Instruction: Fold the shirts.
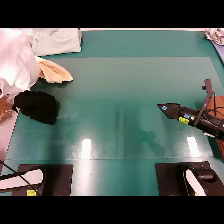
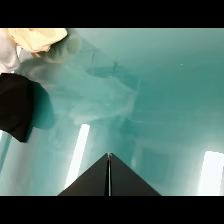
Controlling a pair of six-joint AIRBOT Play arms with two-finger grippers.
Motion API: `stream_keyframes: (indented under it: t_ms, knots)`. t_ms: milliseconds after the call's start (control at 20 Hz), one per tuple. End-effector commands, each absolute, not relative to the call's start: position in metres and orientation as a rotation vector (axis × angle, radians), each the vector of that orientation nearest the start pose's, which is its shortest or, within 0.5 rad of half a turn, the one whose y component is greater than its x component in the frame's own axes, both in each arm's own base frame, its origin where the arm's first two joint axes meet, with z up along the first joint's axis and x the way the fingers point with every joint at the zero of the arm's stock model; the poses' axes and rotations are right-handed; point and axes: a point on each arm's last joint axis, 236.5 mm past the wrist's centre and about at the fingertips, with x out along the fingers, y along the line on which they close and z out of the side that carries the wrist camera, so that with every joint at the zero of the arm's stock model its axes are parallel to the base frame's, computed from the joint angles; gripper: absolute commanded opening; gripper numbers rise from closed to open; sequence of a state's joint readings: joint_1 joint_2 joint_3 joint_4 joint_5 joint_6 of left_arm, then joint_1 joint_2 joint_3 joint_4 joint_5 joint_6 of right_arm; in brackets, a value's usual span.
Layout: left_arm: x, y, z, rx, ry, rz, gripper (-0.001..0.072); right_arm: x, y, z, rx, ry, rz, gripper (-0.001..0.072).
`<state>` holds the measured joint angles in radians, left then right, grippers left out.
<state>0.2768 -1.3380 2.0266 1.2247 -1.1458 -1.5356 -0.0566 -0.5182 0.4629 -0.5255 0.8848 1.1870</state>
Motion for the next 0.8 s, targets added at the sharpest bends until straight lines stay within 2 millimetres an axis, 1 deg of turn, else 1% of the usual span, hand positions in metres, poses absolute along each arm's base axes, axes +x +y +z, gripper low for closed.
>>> stream_keyframes:
  t_ms: [0,50,100,150,200,300,350,450,550,600,650,750]
  knots:
    - [0.455,0.028,0.439,-0.348,0.193,-0.121,0.0026,0.276,0.144,0.098,0.705,0.725,0.511,0.0022]
    - [0.451,0.007,0.446,-0.408,0.189,-0.211,0.0026,0.275,0.145,0.098,0.706,0.726,0.516,0.0022]
    - [0.441,-0.023,0.457,-0.467,0.185,-0.338,0.0026,0.275,0.145,0.101,0.698,0.720,0.518,0.0022]
    - [0.427,-0.053,0.469,-0.504,0.181,-0.457,0.0026,0.278,0.142,0.107,0.681,0.704,0.513,0.0022]
    - [0.411,-0.080,0.481,-0.529,0.180,-0.553,0.0026,0.285,0.134,0.116,0.651,0.672,0.491,0.0022]
    - [0.375,-0.127,0.501,-0.521,0.165,-0.688,0.0026,0.307,0.099,0.146,0.583,0.551,0.387,0.0022]
    - [0.361,-0.147,0.509,-0.520,0.153,-0.741,0.0026,0.318,0.075,0.167,0.560,0.475,0.320,0.0022]
    - [0.339,-0.187,0.520,-0.550,0.150,-0.849,0.0026,0.329,0.027,0.207,0.550,0.351,0.196,0.0021]
    - [0.330,-0.226,0.520,-0.609,0.188,-0.927,0.0026,0.332,-0.019,0.242,0.544,0.227,0.069,0.0022]
    - [0.329,-0.249,0.520,-0.652,0.206,-0.977,0.0026,0.332,-0.034,0.258,0.543,0.168,0.027,0.0022]
    - [0.329,-0.271,0.519,-0.683,0.214,-1.018,0.0026,0.332,-0.048,0.275,0.533,0.107,-0.015,0.0022]
    - [0.328,-0.321,0.513,-0.760,0.246,-1.098,0.0026,0.330,-0.063,0.302,0.502,0.019,-0.059,0.0022]
